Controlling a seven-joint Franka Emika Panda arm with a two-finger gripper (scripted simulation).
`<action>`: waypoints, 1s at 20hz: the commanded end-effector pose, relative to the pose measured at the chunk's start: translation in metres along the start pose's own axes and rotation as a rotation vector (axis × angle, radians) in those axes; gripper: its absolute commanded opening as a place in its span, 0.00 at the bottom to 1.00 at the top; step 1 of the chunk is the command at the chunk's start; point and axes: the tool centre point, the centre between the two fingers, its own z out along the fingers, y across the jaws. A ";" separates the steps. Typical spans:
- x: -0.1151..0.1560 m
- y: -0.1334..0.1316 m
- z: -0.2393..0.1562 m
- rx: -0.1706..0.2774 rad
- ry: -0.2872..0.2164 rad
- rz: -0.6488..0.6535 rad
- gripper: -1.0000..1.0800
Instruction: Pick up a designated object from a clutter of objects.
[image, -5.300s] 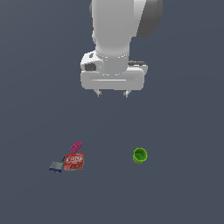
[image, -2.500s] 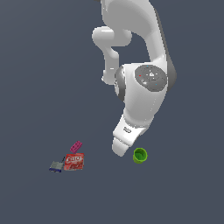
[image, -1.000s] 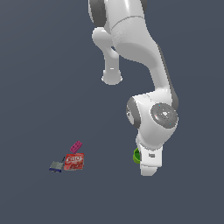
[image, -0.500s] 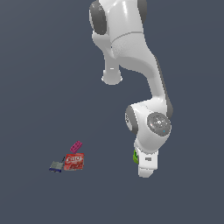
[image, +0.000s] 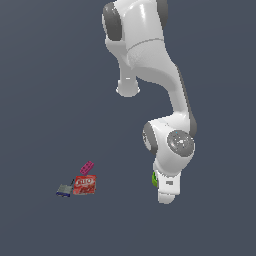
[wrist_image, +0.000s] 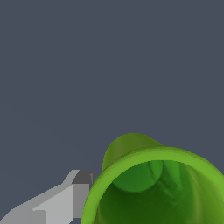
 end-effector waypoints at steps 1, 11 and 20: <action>0.000 0.000 0.000 0.000 0.000 0.000 0.00; 0.003 -0.001 -0.011 0.000 0.000 0.000 0.00; 0.018 -0.009 -0.073 0.000 -0.001 -0.001 0.00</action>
